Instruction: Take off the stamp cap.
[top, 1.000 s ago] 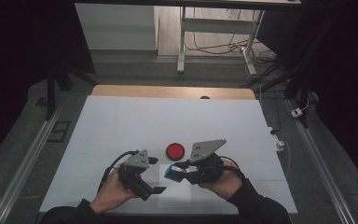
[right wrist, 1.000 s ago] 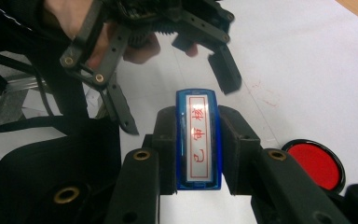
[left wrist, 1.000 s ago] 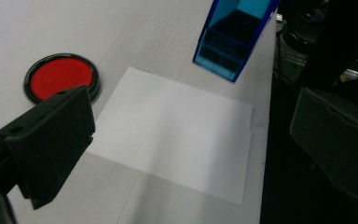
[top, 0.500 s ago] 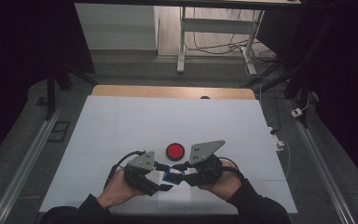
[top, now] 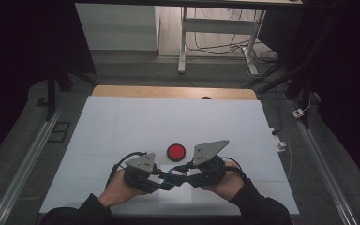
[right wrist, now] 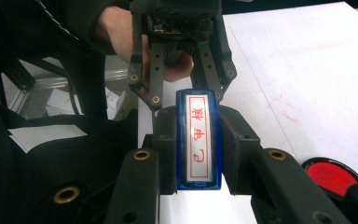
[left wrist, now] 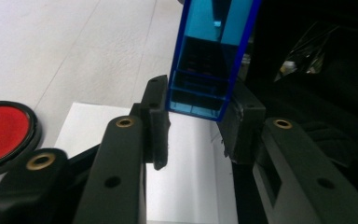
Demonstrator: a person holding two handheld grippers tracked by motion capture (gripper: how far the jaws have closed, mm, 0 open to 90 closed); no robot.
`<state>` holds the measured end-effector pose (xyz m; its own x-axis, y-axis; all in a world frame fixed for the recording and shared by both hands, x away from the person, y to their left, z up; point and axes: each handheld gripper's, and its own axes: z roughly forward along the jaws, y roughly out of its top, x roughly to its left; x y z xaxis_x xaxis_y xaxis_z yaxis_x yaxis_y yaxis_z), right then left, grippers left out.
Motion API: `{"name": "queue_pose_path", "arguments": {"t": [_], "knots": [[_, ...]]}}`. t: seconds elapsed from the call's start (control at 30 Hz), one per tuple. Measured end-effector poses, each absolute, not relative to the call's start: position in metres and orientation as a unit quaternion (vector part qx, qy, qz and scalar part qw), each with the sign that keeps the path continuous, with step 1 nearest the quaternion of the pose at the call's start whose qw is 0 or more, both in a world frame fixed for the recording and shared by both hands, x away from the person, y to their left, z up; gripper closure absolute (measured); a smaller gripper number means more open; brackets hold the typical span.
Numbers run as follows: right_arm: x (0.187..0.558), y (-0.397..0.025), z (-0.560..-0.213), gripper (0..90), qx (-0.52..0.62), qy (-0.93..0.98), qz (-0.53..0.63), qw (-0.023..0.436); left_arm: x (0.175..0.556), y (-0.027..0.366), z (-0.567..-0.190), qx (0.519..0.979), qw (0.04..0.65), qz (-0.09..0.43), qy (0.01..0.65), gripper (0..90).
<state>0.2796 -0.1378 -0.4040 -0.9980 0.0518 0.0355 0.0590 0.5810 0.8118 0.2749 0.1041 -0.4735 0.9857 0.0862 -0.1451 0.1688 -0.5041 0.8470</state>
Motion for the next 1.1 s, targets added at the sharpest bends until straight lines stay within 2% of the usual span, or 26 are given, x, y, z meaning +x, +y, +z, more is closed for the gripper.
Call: {"name": "queue_pose_path", "arguments": {"t": [0.77, 1.1], "knots": [[0.2798, -0.1414, -0.4038, 70.7, -0.016, -0.878, -0.478, 0.008, 0.2792, 0.1079, -0.4715, 0.854, 0.507, -0.079, 0.079, 69.4], [0.2769, -0.1408, -0.4029, 70.8, -0.008, -0.878, -0.479, -0.018, 0.2816, 0.1090, -0.4723, 0.852, 0.505, -0.095, 0.099, 69.5]]}}
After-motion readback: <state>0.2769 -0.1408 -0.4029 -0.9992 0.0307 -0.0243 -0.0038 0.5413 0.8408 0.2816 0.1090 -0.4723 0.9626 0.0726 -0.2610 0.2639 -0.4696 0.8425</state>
